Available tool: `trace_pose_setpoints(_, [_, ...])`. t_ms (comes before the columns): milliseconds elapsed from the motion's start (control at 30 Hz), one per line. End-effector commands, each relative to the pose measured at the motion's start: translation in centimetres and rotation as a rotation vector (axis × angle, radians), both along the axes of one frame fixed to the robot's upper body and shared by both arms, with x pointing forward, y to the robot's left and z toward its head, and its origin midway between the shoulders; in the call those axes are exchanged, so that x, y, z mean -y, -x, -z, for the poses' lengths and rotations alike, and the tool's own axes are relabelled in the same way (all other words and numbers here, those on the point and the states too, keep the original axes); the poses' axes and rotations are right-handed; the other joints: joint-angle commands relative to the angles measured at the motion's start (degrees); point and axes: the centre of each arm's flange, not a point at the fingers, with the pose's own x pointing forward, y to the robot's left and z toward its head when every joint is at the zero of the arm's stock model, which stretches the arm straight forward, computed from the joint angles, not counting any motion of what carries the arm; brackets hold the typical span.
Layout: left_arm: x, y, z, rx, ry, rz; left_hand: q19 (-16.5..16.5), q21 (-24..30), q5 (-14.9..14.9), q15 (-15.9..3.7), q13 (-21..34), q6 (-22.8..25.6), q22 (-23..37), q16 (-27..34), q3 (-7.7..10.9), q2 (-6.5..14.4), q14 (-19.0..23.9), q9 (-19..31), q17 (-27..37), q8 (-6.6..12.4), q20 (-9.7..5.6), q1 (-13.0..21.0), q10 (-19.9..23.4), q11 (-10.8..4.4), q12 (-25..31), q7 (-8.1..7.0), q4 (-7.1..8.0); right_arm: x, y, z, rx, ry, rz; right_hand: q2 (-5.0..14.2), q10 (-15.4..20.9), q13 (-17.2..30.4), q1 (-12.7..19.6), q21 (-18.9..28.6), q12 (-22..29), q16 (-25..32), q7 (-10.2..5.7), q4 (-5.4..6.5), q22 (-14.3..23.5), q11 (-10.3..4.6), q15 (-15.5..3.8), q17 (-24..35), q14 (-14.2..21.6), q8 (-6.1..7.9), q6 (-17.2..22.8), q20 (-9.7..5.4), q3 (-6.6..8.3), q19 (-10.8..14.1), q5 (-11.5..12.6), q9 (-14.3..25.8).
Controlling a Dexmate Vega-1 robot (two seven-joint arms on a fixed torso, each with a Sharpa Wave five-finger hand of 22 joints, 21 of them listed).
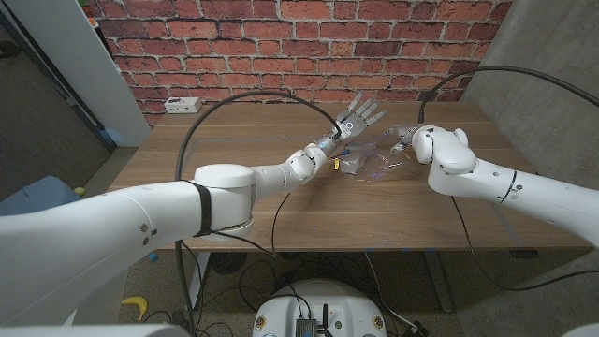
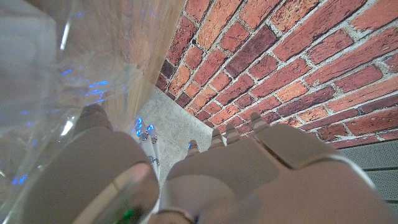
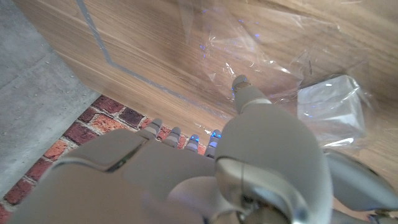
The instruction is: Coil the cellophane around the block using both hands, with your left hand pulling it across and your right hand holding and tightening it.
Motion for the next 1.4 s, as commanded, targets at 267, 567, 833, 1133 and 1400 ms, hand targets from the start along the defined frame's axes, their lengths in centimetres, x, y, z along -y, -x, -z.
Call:
trace_pose_setpoints(267, [0.9,0.0,-0.3,-0.03,-0.003,-0.003,-2.8,0.2,0.6,-0.22,0.3,-17.8,0.2,0.7,-0.48,-0.5,0.1,0.2,0.3,0.51,0.22,-0.3,-12.1,-0.01,0.6,-0.21,0.23,-1.8,-1.2,0.4,0.063,0.056,-0.127,-0.31,-9.5,0.0,1.3,0.9,1.4,1.1,-0.17,-0.01,0.1,-0.33,-0.7,0.0,-7.9,0.68,-0.1,0.51,0.0,0.7,0.4,0.4])
trace_pose_setpoints(567, [1.3,-0.1,-0.4,-0.058,0.009,-0.014,-2.8,0.4,0.8,-0.38,0.3,-17.6,0.2,0.9,-0.76,-0.5,0.4,0.2,0.3,0.66,0.23,-0.5,-12.0,-0.13,0.8,-0.6,0.41,-2.6,-2.1,0.9,0.047,0.077,-0.16,-0.26,-5.2,-0.2,3.1,1.0,2.2,1.4,-0.04,0.13,0.0,-2.75,-1.27,-0.4,-6.0,5.59,14.3,0.16,-0.43,3.1,0.6,1.1])
trace_pose_setpoints(833, [1.4,-0.1,-0.4,-0.061,0.009,-0.014,-2.8,0.6,1.0,-0.51,0.3,-17.4,0.3,1.1,-1.04,-0.4,0.7,0.2,0.3,0.79,0.22,-0.8,-11.6,-0.32,1.1,-0.85,0.63,-2.5,-2.1,1.5,0.188,0.05,-0.202,-1.2,7.2,-0.5,6.2,1.5,3.0,2.4,-0.02,0.1,0.0,-5.41,-3.23,-0.5,1.1,10.87,44.0,-2.08,-3.11,9.9,0.5,-0.1])
trace_pose_setpoints(1133, [1.3,0.1,-0.4,-0.04,0.012,-0.008,-2.6,0.9,1.3,-0.75,0.3,-16.5,0.3,1.4,-1.43,-0.3,1.4,0.2,0.4,1.13,0.22,-1.1,-10.6,-0.6,1.7,-1.05,0.93,-2.1,-1.9,2.0,0.304,0.018,-0.227,-1.15,16.2,-0.5,6.1,2.0,4.1,3.3,2.79,0.71,0.1,-5.41,-4.91,-0.3,5.3,12.56,56.2,-3.21,-5.29,13.9,0.5,-0.1])
trace_pose_setpoints(1400, [1.0,1.3,-0.6,0.025,0.097,0.075,1.4,3.4,1.3,-3.06,-0.1,-10.0,0.4,2.2,1.76,8.7,6.5,0.0,-0.2,2.52,0.11,0.9,-4.8,-3.12,4.5,-3.62,1.88,-2.2,-1.9,2.4,0.324,0.033,-0.204,-1.15,17.7,-0.5,6.4,2.0,4.0,3.3,3.42,0.64,0.1,-5.5,-5.51,-0.3,5.8,12.33,57.1,-4.19,-5.69,14.6,0.7,0.0])
